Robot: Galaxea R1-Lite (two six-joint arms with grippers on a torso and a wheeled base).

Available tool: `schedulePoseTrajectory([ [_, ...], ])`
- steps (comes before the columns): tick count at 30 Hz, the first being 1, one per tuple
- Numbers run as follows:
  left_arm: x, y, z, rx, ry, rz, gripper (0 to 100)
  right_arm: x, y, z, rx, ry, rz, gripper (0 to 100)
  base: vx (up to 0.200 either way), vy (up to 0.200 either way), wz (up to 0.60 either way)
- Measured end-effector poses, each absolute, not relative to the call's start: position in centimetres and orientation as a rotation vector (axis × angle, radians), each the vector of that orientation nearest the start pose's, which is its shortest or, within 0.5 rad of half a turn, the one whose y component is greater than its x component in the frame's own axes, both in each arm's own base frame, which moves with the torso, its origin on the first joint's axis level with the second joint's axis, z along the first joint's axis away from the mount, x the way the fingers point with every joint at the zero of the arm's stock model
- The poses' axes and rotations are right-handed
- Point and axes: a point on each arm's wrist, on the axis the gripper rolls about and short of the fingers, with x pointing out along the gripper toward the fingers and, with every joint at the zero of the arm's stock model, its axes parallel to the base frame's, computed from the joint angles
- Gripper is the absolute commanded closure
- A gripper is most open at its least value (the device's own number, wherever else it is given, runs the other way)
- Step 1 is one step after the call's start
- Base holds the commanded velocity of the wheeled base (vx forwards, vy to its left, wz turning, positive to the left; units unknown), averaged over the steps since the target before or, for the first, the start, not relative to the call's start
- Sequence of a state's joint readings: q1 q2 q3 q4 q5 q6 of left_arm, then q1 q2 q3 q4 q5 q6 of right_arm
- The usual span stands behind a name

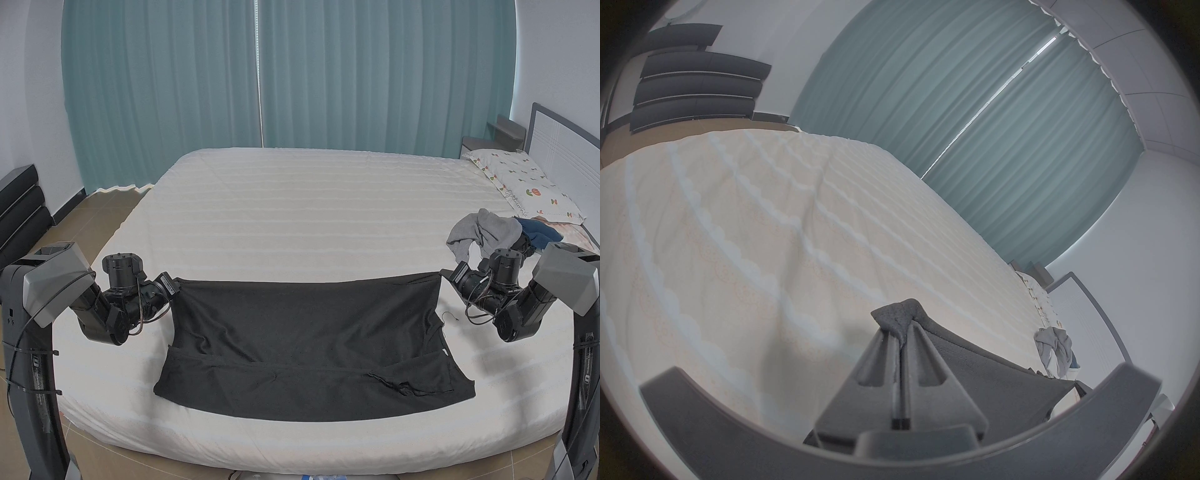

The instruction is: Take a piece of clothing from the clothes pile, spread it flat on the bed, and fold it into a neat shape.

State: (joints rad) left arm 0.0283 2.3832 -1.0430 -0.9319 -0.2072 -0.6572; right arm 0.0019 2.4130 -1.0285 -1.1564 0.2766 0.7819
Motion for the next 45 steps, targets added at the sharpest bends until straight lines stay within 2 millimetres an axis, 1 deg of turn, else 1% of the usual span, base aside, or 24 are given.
schedulePoseTrajectory([
  [8, 42.0, 0.9, 0.9, -0.691, 0.458, -0.03, 100, 41.5, 0.7, 0.9, 0.811, 0.394, 0.18, 100, 0.0, 0.0, 0.0],
  [16, 40.0, 0.9, 0.5, -0.651, 0.488, -0.055, 100, 39.6, 0.7, 0.6, 0.784, 0.457, 0.202, 100, 0.0, 0.0, 0.0],
  [28, 36.2, 0.8, -0.6, -0.52, 0.571, -0.071, 100, 34.9, 0.3, -1.3, 0.672, 0.54, 0.214, 100, 0.0, 0.0, 0.0],
  [35, 34.2, 0.8, -1.3, -0.473, 0.579, -0.082, 100, 32.8, 0.0, -2.4, 0.644, 0.573, 0.21, 100, 0.0, 0.0, 0.0],
  [40, 33.5, 0.7, -1.8, -0.472, 0.596, -0.08, 100, 31.8, 0.0, -3.3, 0.637, 0.578, 0.211, 100, 0.0, 0.0, 0.0],
  [45, 33.1, 0.7, -2.2, -0.475, 0.614, -0.075, 100, 31.3, -0.2, -4.2, 0.639, 0.577, 0.212, 100, 0.0, 0.0, 0.0],
])
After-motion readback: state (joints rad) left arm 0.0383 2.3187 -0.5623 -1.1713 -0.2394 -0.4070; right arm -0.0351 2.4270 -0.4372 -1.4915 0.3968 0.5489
